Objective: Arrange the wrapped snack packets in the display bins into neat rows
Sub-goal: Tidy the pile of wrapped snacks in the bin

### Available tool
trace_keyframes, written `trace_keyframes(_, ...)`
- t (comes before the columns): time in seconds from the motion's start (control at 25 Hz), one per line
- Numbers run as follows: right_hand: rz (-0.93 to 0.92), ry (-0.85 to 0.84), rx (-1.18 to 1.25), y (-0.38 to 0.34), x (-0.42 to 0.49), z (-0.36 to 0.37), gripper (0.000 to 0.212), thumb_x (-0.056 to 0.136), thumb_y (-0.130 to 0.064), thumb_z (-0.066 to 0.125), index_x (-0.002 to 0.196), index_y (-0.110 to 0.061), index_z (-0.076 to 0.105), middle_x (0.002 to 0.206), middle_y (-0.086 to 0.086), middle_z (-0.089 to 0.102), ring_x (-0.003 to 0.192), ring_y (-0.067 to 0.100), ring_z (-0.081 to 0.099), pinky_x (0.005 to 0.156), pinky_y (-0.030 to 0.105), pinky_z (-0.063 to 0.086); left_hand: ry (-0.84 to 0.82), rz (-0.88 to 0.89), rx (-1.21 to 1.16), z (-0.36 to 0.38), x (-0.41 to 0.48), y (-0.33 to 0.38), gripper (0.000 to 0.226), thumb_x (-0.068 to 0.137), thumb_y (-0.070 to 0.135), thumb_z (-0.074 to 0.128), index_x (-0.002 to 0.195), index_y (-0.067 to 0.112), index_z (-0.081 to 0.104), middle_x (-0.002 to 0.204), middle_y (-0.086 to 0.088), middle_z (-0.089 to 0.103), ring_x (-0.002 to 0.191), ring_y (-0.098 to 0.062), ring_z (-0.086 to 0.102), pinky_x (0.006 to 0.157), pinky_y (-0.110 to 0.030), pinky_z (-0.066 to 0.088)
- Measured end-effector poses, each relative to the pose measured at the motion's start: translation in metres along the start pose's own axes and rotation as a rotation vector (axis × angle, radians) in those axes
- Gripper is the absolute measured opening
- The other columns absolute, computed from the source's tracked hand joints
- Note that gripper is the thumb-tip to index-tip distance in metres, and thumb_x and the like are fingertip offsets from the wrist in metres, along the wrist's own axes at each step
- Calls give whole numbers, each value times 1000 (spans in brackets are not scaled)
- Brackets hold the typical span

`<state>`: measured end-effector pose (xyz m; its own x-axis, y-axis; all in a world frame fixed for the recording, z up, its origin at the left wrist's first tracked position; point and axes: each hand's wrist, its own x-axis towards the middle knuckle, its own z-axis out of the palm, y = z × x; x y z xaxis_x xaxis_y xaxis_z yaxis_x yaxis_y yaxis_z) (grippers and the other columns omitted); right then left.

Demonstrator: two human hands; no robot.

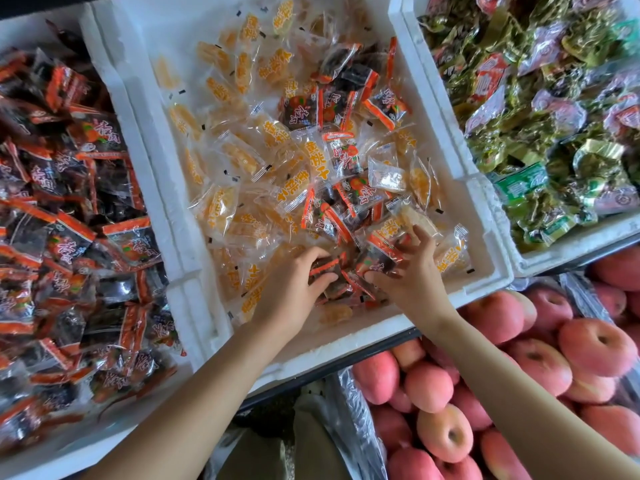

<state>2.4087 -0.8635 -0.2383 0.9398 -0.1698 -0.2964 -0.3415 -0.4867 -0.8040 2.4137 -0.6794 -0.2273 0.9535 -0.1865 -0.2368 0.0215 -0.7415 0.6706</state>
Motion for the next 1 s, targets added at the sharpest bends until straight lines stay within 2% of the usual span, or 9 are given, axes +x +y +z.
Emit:
trace_keyframes(0.08, 115, -17, 74, -2, 0, 8, 80, 67, -10, 83, 128, -3, 31, 118, 6, 49, 114, 18, 51, 93, 20, 40, 30, 2, 2, -4, -4, -3, 41, 88, 31, 63, 125, 15, 58, 106, -1, 68, 74, -20, 66, 72, -35, 56)
trace_keyframes(0.12, 172, -43, 122, -4, 0, 11, 78, 66, -13, 84, 125, -2, 34, 117, 6, 52, 112, 19, 53, 93, 21, 41, 44, 8, 1, -7, -6, -6, 42, 88, 32, 62, 126, 15, 57, 110, -1, 67, 75, -21, 66, 72, -34, 56)
trace_keyframes(0.24, 260, -134, 253, -7, -2, 17, 79, 63, -28, 86, 124, -6, 42, 114, 7, 60, 104, 18, 60, 94, 34, 48, 71, 59, -44, -18, -12, -12, 38, 87, 27, 65, 122, 14, 60, 110, 2, 65, 81, -9, 63, 72, -10, 47)
trace_keyframes(0.36, 162, -120, 220, -24, -9, 17, 67, 70, -23, 81, 125, -12, 44, 115, -1, 59, 104, 12, 58, 92, 27, 46, 126, 111, -94, -32, -18, -15, 33, 87, 20, 66, 119, 11, 61, 109, 4, 63, 90, -7, 59, 75, -3, 42)
trace_keyframes(0.48, 91, -153, 256, -47, -16, 20, 44, 69, -21, 82, 109, -19, 62, 97, 13, 70, 89, 32, 65, 87, 44, 53, 253, 151, -118, -47, -22, -18, 29, 88, 15, 66, 115, 7, 61, 108, 7, 58, 97, -5, 55, 79, -1, 39)
trace_keyframes(0.6, 39, -173, 190, -75, -22, 30, 22, 72, -21, 79, 91, -19, 68, 81, 5, 73, 76, 20, 69, 73, 31, 58, 398, 154, -125, -67, -29, -27, 26, 88, 17, 66, 112, 8, 62, 106, 11, 57, 96, 1, 53, 80, 0, 36)
trace_keyframes(0.72, -21, -164, 128, -103, -31, 47, 20, 74, -22, 78, 89, -17, 65, 70, 0, 69, 58, 11, 62, 56, 22, 52, 450, 89, -160, -93, -44, -40, 27, 90, 20, 63, 113, 8, 60, 106, 7, 60, 91, 3, 54, 76, 1, 37)
trace_keyframes(0.84, -66, -200, 103, -127, -41, 85, 28, 74, -24, 78, 96, -17, 64, 79, -3, 71, 70, 12, 68, 66, 29, 57, 482, 38, -196, -129, -72, -72, 27, 90, 25, 61, 113, 12, 61, 103, 7, 64, 86, 2, 58, 73, 0, 38)
trace_keyframes(1.0, -95, -267, 158, -155, -62, 159, 25, 74, -22, 78, 88, -26, 58, 77, -7, 69, 69, 3, 64, 66, 21, 52, 488, -124, -107, -175, -123, -142, 29, 88, 25, 64, 113, 11, 63, 95, 9, 64, 77, 3, 58, 70, 1, 36)
